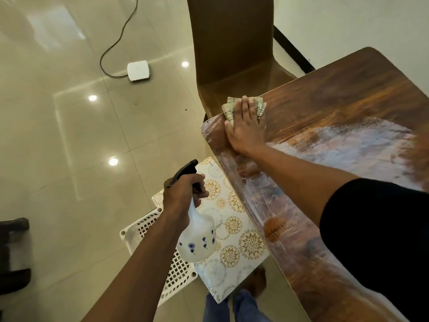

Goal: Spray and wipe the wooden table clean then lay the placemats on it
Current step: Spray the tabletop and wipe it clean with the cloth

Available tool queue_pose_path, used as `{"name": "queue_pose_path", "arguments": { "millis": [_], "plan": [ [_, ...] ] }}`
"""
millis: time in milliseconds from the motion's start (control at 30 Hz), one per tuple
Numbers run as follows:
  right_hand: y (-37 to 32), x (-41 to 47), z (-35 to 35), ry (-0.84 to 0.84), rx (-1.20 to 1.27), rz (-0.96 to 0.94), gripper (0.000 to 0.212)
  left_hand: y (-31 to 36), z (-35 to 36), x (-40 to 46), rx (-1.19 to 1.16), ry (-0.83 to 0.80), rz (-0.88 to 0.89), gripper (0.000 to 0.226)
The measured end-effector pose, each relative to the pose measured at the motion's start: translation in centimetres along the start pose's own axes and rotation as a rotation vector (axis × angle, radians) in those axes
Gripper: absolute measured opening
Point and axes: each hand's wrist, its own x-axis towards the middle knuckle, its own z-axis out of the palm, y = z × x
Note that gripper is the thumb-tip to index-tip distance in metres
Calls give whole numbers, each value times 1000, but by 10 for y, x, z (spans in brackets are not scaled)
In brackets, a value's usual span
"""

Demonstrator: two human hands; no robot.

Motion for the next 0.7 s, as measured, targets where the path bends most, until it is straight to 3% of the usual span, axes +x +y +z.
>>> {"name": "queue_pose_path", "arguments": {
  "millis": [67,167,300,433,700],
  "plan": [
    [-23,-12,10,-15,15,-75,77,0,0,-1,2,1,-2,15],
    [-48,-29,24,-48,-20,-246,75,1,3,-4,12,-4,-9,31],
    [-49,-30,23,-87,-24,-320,75,4,13,-8,39,-14,-26,10],
    [-23,-26,14,-119,-112,-417,73,7,27,-12,74,-51,-27,9],
    [76,-32,-16,-29,-55,-35,74,5,37,-15,136,-101,-37,16]
  ]
}}
